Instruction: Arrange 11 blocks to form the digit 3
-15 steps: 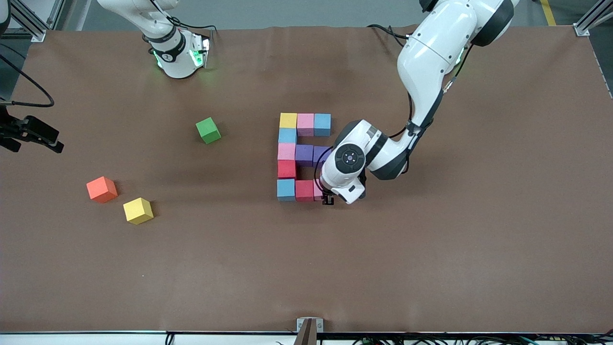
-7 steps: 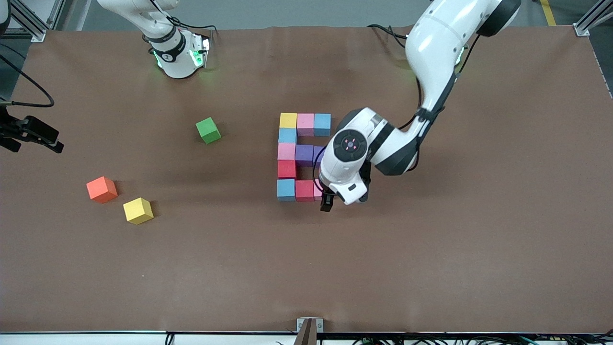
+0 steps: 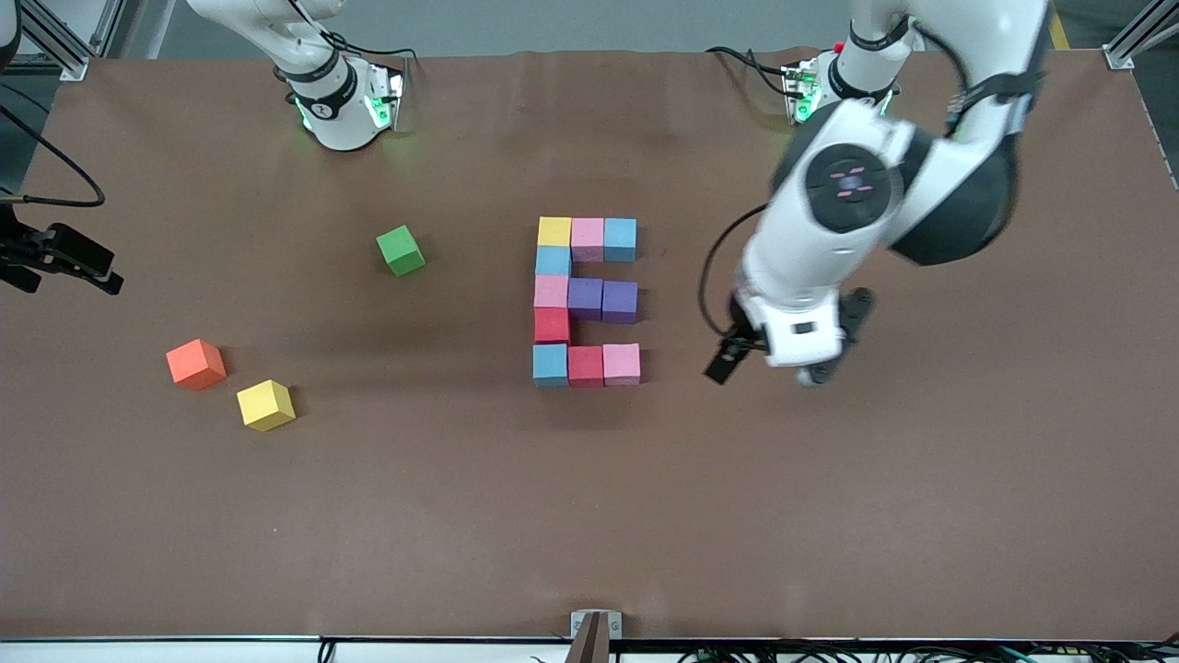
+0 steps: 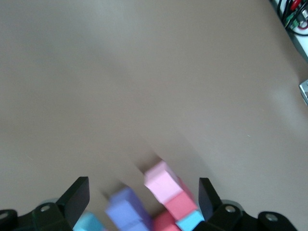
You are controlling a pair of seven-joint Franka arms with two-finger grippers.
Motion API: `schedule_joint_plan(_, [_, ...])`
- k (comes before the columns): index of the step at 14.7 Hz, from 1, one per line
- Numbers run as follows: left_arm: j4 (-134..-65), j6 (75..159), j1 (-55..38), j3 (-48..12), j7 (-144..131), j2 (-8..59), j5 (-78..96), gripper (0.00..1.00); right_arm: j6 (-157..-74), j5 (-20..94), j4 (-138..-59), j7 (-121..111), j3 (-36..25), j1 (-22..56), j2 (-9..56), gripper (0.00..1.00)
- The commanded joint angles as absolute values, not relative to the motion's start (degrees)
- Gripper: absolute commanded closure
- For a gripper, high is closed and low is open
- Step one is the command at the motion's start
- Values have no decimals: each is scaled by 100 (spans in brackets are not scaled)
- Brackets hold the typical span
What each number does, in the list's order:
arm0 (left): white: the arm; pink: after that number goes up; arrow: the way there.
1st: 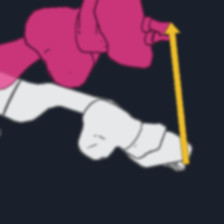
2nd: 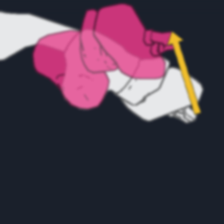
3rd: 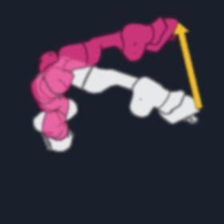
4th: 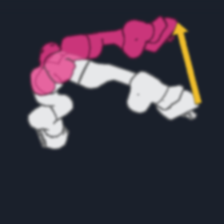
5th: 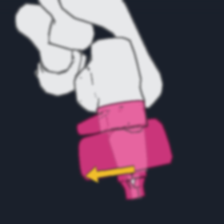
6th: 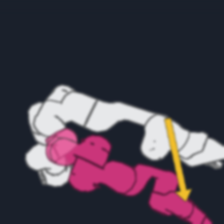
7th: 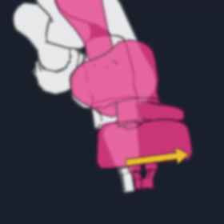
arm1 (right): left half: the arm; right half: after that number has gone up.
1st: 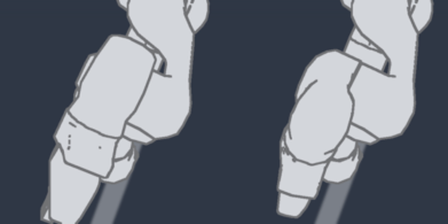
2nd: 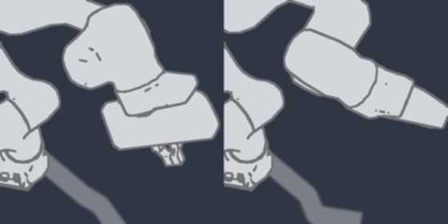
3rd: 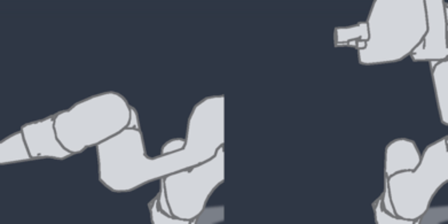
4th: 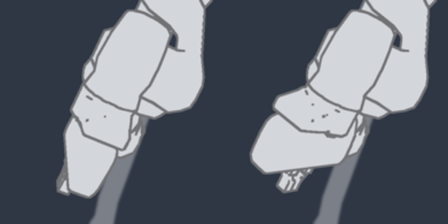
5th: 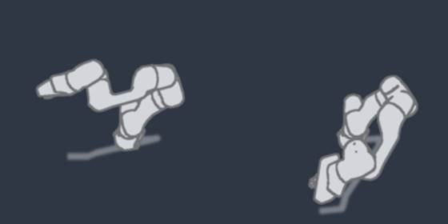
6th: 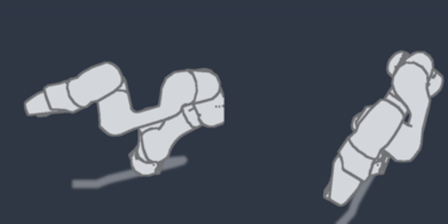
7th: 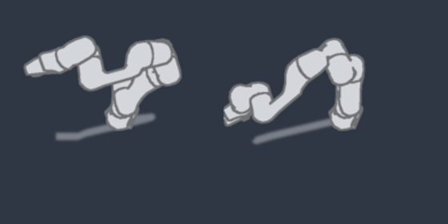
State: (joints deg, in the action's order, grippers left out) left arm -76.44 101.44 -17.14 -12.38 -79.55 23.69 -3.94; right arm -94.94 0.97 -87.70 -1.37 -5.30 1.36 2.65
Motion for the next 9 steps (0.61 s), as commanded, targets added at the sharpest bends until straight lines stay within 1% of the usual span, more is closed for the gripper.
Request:
schedule_joint_plan(1, [-7840,9862,-1294,-1266,-7078,1953,-378,0,-9519,53,-8833,-149,-527,149,193,0])
schedule_joint_plan(5, [-7857,9063,-766,-1239,-5025,1469,-387,0,-9475,44,-8868,-158,-527,167,185,0])
schedule_joint_plan(9, [-7928,8518,-782,-476,-3038,1064,-378,0,-9448,18,-8982,-158,-527,202,158,0])
